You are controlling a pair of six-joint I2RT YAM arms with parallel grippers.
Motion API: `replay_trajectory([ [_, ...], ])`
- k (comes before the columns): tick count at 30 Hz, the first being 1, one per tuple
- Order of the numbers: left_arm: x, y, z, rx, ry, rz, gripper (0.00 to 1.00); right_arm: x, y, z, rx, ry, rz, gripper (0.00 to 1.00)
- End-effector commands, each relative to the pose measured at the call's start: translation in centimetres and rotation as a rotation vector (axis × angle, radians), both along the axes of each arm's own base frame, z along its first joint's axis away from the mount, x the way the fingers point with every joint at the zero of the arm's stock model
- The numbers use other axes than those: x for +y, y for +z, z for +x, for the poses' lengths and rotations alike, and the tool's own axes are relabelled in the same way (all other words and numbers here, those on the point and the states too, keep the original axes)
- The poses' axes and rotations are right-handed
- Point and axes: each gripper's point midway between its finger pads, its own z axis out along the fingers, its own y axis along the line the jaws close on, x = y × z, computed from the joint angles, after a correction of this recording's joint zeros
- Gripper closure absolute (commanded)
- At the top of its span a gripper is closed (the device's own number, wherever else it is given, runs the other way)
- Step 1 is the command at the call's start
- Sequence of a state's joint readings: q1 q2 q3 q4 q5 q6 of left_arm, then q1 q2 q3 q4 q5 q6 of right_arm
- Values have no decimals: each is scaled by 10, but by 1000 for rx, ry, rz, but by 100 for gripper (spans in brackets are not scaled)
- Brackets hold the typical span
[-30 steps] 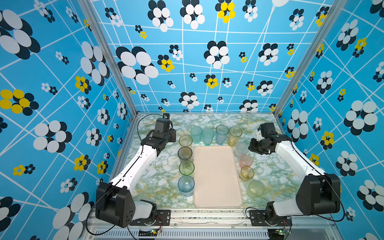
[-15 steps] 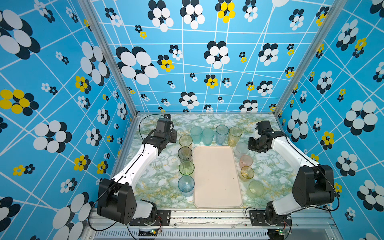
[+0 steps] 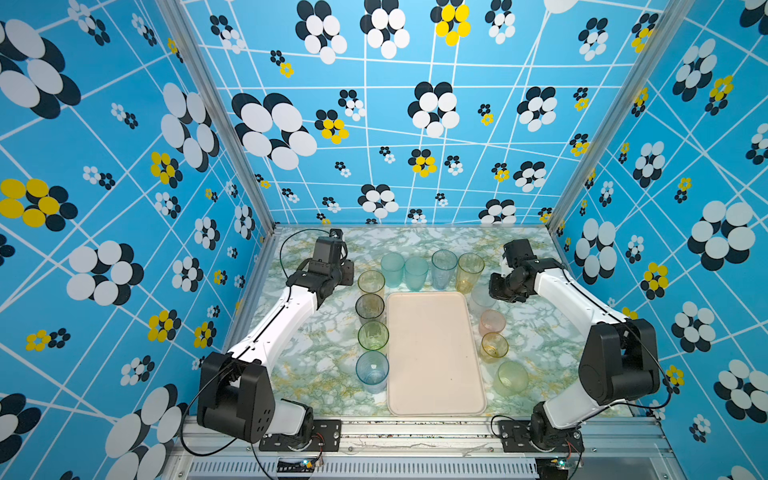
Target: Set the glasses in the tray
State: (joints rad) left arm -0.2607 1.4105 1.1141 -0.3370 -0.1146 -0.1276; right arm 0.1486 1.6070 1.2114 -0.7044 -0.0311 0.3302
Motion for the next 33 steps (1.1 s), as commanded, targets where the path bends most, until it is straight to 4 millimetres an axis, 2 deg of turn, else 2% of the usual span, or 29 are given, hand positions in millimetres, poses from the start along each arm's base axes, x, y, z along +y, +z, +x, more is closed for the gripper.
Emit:
replay_trajectory([
  [1,-1,9,7,-20,-15,-7,66,-4,1,-2,21,-13,-38,79],
  [5,-1,8,7,-17,-17,-8,66,-5,-3,-2,34,-14,-49,85],
  [13,0,8,8,-16,-16,-6,66,-2,-5,-2,48,-2,-54,88],
  [16,0,8,7,-14,-18,-3,66,-3,-2,-2,39,-3,-64,99],
  [21,0,8,7,-16,-20,-7,67,-5,6,-5,22,-6,-81,100],
  [26,0,9,6,-17,-24,-6,67,-10,24,-9,-24,-7,-100,100],
  [33,4,11,3,-38,-4,-17,66,-14,71,-16,-146,-26,-104,100],
])
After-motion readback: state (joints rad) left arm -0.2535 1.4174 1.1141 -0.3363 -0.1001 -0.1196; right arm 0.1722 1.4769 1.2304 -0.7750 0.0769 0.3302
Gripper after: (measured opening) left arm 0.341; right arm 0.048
